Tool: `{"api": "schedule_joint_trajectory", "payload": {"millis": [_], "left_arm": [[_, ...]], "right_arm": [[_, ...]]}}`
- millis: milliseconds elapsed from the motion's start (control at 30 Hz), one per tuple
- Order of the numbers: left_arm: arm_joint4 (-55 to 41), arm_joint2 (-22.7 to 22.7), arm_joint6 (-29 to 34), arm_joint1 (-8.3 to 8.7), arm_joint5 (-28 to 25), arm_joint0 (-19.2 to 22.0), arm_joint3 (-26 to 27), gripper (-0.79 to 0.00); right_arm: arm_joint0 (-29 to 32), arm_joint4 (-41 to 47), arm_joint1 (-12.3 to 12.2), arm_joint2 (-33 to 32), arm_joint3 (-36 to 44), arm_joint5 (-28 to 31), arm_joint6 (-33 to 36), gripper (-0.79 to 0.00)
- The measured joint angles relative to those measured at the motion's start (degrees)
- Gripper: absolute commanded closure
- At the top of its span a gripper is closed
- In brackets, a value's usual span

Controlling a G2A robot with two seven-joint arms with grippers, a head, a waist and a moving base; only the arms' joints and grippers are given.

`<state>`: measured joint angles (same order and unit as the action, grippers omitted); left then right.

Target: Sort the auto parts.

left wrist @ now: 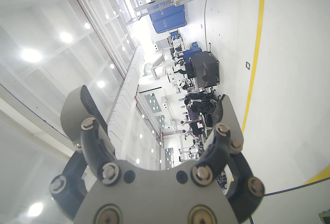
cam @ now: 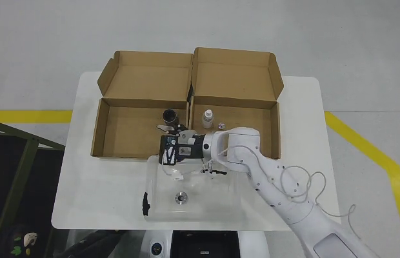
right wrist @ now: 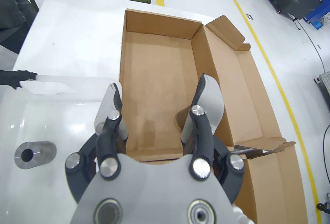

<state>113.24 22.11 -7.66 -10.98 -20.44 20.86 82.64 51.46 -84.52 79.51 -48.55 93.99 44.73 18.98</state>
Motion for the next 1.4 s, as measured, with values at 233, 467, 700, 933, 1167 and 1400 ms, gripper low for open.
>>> {"api": "schedule_joint_trajectory", "payload": {"millis": [233,467,700,933,1167,1400], "left_arm": [[0.0,0.0,0.0,0.0,0.0,0.0,0.0,-0.785],[0.0,0.0,0.0,0.0,0.0,0.0,0.0,-0.785],[0.0,0.0,0.0,0.0,0.0,0.0,0.0,-0.785],[0.0,0.0,0.0,0.0,0.0,0.0,0.0,-0.785],[0.0,0.0,0.0,0.0,0.0,0.0,0.0,-0.785],[0.0,0.0,0.0,0.0,0.0,0.0,0.0,-0.785]], "right_arm": [[6.92,0.18,-1.77,-2.68,6.97,3.49,1.67,-0.548],[11.74,0.36,-2.92,-3.14,10.93,6.15,2.45,-0.551],[13.92,-0.09,-3.93,-3.11,12.16,9.94,4.09,-0.545],[16.0,-1.05,-4.71,-2.78,13.24,10.61,5.73,-0.533],[16.49,-2.28,-5.18,-1.84,12.93,10.62,7.02,-0.526],[16.72,-3.45,-5.53,-0.57,11.55,10.28,7.88,-0.52]]}}
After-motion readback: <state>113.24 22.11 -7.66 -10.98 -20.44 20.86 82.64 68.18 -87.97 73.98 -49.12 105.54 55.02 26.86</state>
